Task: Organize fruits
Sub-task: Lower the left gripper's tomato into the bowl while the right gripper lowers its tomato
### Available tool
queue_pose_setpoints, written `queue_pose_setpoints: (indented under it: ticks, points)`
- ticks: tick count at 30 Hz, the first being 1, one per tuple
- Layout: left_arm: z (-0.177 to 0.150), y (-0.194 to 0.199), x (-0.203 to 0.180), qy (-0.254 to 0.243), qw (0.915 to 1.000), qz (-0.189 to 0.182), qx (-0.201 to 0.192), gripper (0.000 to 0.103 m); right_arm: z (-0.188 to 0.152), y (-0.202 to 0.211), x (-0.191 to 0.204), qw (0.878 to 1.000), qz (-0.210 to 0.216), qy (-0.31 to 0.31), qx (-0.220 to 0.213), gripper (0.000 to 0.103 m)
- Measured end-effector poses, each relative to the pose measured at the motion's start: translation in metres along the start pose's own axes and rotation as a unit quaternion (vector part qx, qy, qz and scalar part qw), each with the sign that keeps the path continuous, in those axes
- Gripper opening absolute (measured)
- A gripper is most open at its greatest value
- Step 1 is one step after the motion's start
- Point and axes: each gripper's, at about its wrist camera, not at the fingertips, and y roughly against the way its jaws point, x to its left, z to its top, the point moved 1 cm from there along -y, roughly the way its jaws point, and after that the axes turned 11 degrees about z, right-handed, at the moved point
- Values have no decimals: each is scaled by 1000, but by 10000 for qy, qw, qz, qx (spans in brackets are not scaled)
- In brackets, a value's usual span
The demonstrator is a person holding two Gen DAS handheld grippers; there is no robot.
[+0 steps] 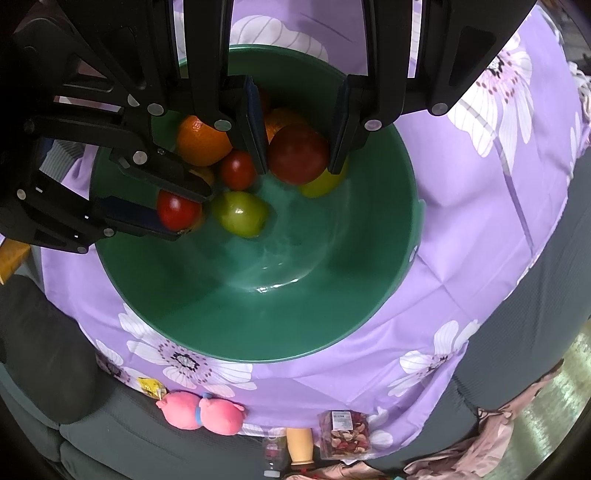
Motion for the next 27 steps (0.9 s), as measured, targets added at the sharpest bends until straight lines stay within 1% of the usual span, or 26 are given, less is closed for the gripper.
queue_pose_setpoints:
  ticks: [16,27]
  points:
    - [1,-4,-2,-103,9998,91,114,32,2,0,-1,10000,-23,44,64,29]
    - [3,-6,-2,-84,9998,152,134,32,4,-2,1,9999,-61,81,125,30]
